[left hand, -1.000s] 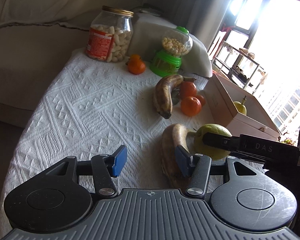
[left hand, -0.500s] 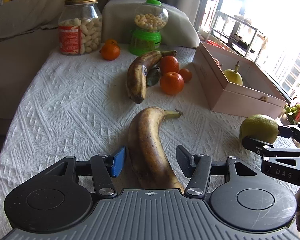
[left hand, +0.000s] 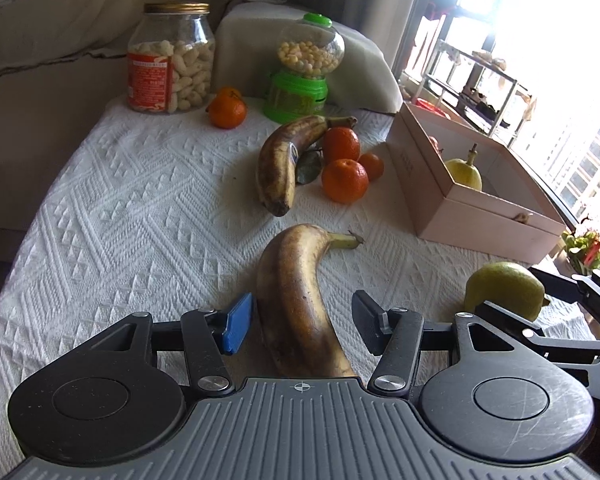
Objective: Organize fruits
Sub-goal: 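Lift the green pear off the table with the right gripper, then hold the green pear up with the right gripper while the left gripper moves over the brown banana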
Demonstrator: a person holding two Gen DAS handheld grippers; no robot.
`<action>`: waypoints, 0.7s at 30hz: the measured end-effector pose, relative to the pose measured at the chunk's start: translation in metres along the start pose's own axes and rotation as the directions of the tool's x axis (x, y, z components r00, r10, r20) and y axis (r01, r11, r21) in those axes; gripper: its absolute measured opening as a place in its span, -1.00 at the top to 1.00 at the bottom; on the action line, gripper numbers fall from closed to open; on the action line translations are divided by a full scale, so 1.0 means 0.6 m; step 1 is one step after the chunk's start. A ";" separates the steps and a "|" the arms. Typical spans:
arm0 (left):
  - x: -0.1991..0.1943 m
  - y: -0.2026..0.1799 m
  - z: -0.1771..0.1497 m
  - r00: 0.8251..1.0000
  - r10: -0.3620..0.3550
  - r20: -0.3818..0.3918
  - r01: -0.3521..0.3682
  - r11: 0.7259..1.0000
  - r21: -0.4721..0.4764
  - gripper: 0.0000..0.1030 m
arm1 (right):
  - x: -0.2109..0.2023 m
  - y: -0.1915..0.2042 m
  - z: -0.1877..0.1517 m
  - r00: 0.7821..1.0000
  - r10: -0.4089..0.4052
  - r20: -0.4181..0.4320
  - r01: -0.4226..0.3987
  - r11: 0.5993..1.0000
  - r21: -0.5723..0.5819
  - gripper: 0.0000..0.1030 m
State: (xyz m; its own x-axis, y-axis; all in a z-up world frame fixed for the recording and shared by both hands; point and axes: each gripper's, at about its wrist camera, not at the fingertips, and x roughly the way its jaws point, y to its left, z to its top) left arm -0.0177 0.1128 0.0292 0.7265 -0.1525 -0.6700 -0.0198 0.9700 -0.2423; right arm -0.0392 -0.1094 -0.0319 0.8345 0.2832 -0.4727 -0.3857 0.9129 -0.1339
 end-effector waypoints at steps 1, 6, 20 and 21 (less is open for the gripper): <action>-0.005 0.003 0.001 1.000 -0.005 0.015 0.005 1.000 -0.013 -0.16 | -0.004 0.000 -0.001 1.000 0.006 0.012 -0.006 1.000 0.006 -0.31; -0.022 0.009 0.008 0.998 0.000 0.063 0.002 0.999 -0.033 -0.16 | -0.026 -0.012 -0.007 0.997 0.007 0.083 -0.014 0.996 0.085 -0.31; -0.032 -0.055 0.009 0.990 -0.099 0.099 0.091 0.993 0.080 -0.15 | -0.063 -0.049 -0.071 0.991 0.115 0.068 -0.130 0.944 0.303 -0.44; -0.033 -0.059 0.009 0.990 -0.105 0.097 0.096 0.991 0.091 -0.15 | -0.063 -0.044 -0.073 0.991 0.119 0.064 -0.133 0.946 0.295 -0.44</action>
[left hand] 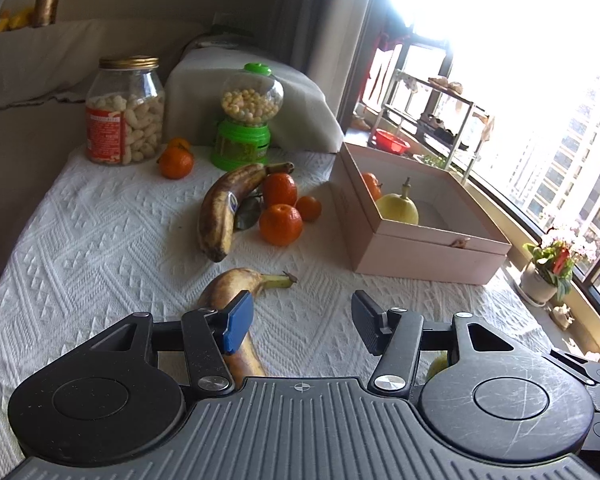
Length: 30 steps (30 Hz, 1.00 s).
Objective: Organize fruits
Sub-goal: 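Hold the green pear up with the right gripper while the left gripper moves over the brown banana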
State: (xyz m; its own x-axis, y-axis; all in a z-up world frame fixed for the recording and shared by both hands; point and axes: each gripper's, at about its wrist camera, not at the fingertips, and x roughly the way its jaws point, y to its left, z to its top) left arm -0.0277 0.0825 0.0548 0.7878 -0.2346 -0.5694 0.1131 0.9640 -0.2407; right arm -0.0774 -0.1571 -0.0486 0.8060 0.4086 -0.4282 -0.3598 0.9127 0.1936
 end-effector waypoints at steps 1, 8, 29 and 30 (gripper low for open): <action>-0.001 -0.006 0.000 1.000 -0.013 -0.004 0.013 1.000 0.016 -0.15 | 0.001 0.004 -0.003 1.000 0.003 -0.003 -0.003 1.000 -0.010 -0.44; -0.008 -0.028 -0.005 0.998 -0.055 -0.007 0.055 0.997 0.052 -0.15 | 0.010 0.037 -0.012 1.000 -0.009 -0.014 0.007 0.995 -0.097 -0.35; -0.033 -0.019 -0.020 1.000 -0.026 0.009 0.026 0.999 0.036 -0.14 | -0.009 -0.070 -0.013 0.992 0.126 0.014 -0.122 0.916 0.382 -0.20; -0.037 -0.007 -0.019 1.000 -0.010 0.014 0.010 1.000 0.019 -0.14 | -0.005 -0.061 -0.008 0.991 0.132 0.021 -0.130 0.919 0.373 -0.10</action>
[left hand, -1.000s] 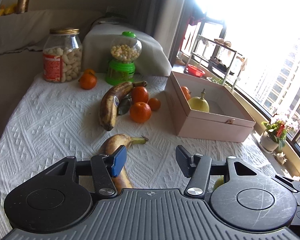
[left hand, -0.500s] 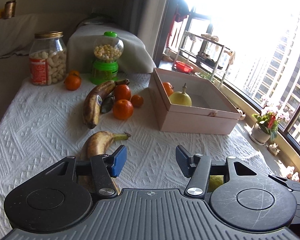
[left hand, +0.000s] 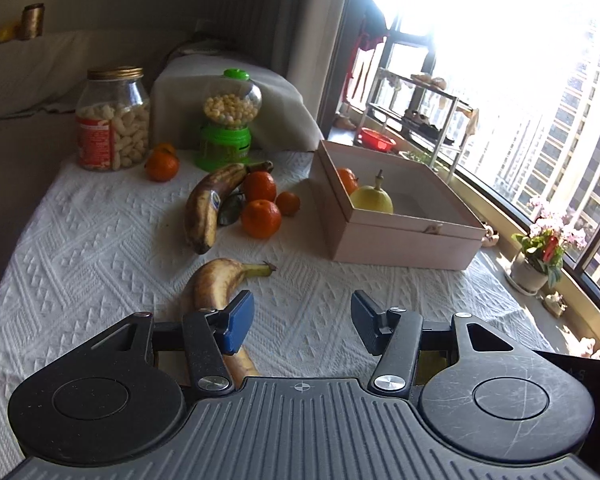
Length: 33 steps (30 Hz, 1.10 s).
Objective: Organize fruits
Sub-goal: 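Hold the green pear up with the right gripper while the left gripper moves over the brown banana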
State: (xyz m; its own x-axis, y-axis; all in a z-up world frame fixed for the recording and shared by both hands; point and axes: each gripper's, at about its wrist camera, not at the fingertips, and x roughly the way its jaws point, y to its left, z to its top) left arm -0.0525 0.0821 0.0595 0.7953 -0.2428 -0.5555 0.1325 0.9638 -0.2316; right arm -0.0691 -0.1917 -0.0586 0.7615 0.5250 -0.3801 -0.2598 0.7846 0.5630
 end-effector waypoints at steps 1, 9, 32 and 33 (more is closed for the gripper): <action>-0.002 0.011 0.001 1.000 0.014 0.004 -0.014 1.000 -0.017 -0.14 | 0.002 0.015 0.002 1.000 -0.020 0.012 0.021 0.999 -0.039 -0.01; -0.013 0.064 0.000 0.998 0.056 0.014 -0.054 0.994 -0.096 -0.14 | 0.044 0.179 -0.020 0.999 -0.016 0.046 0.036 0.876 -0.481 0.26; 0.029 0.072 0.000 0.993 0.106 -0.050 -0.110 0.990 -0.085 -0.14 | 0.044 0.125 -0.053 0.992 -0.121 0.047 0.129 0.885 -0.448 -0.54; 0.033 0.070 0.000 0.993 0.106 -0.054 -0.110 0.991 -0.081 -0.14 | 0.047 0.114 -0.050 0.991 -0.128 0.040 0.133 0.900 -0.416 -0.54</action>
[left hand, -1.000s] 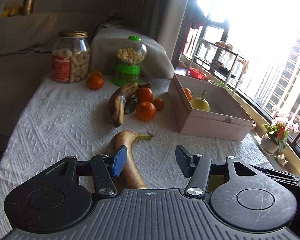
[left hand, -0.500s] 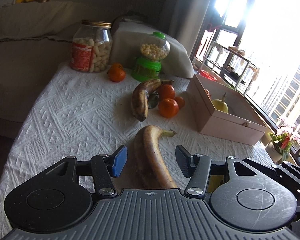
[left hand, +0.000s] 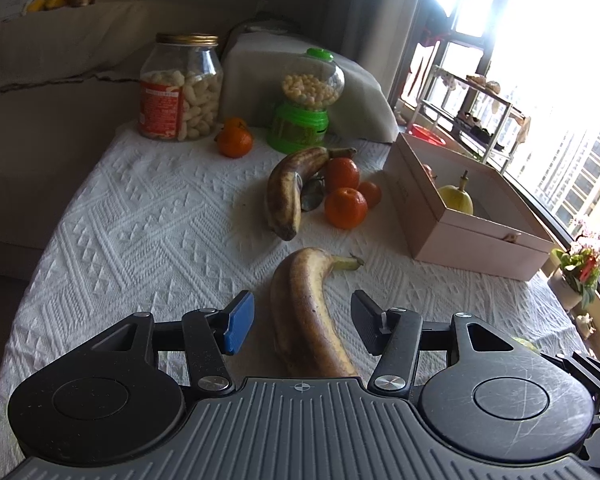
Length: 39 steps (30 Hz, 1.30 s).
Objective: Organize fruits
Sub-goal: 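Hold the green pear up with the right gripper while the left gripper moves over the brown banana, then close the left gripper on the brown banana and lift it while the right holds the pear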
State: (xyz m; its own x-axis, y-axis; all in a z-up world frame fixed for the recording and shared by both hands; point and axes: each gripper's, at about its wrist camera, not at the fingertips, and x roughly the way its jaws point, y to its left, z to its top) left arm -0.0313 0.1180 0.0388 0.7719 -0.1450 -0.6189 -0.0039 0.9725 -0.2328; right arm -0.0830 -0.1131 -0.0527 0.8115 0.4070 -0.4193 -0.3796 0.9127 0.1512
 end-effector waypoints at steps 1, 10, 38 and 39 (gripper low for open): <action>0.004 -0.003 0.000 1.000 -0.001 -0.006 0.001 1.000 0.005 -0.14 | 0.005 -0.011 -0.001 1.000 0.000 -0.007 0.000 0.999 0.037 -0.54; 0.019 -0.010 -0.005 1.000 0.000 -0.030 0.000 1.000 0.012 -0.14 | 0.009 -0.015 0.003 1.000 0.008 0.013 -0.008 1.000 0.019 -0.28; 0.024 -0.002 0.004 0.999 0.016 -0.041 -0.015 0.999 0.039 -0.14 | 0.013 0.013 0.004 0.997 0.081 -0.017 -0.081 0.996 -0.026 -0.48; 0.034 -0.007 0.008 0.998 0.032 -0.061 -0.028 0.998 0.062 -0.14 | 0.016 0.015 0.005 0.997 0.074 -0.024 -0.075 0.997 -0.031 -0.47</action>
State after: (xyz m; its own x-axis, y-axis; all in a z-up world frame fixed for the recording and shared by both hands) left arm -0.0127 0.1117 0.0307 0.7312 -0.1251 -0.6706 0.0140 0.9856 -0.1687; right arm -0.0772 -0.1010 -0.0530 0.7702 0.4725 -0.4283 -0.4528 0.8781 0.1545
